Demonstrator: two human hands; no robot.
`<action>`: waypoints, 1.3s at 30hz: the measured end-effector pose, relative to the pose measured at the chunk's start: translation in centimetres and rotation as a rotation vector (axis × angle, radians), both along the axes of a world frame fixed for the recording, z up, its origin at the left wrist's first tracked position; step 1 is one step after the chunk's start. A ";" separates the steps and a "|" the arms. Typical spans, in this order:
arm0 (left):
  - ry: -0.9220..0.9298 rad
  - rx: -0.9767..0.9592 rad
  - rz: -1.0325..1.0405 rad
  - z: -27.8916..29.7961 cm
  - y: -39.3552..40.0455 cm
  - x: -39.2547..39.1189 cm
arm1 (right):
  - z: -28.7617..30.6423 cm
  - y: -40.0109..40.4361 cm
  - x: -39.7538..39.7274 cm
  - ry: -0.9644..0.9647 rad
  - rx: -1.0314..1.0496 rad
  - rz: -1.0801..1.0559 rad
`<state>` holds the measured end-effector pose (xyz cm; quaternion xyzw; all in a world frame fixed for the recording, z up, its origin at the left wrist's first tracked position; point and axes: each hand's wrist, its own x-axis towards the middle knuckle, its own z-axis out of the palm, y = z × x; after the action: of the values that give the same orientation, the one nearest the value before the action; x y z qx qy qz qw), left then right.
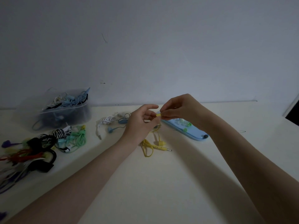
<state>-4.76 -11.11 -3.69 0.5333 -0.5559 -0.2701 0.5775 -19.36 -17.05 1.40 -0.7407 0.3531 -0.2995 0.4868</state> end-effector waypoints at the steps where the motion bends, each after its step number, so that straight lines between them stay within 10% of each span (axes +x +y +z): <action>1: 0.010 0.005 0.003 0.0 0.0 0.1 | 0.0 0.0 0.1 -0.015 0.001 -0.003; 18: 0.031 0.047 -0.041 -0.1 0.3 0.1 | -0.4 -0.2 0.2 0.068 -0.038 -0.063; 27: -0.013 0.020 -0.034 -0.4 0.0 0.2 | -0.2 -1.3 -1.7 0.723 -0.518 -0.187; 39: 0.057 0.016 -0.044 -0.6 0.2 0.3 | -0.6 -1.4 -1.7 0.770 -0.482 -0.158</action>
<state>-4.43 -10.90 -4.34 0.5176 -0.5488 -0.3022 0.5828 -21.06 -18.40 0.82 -0.8608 0.4842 -0.1122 0.1098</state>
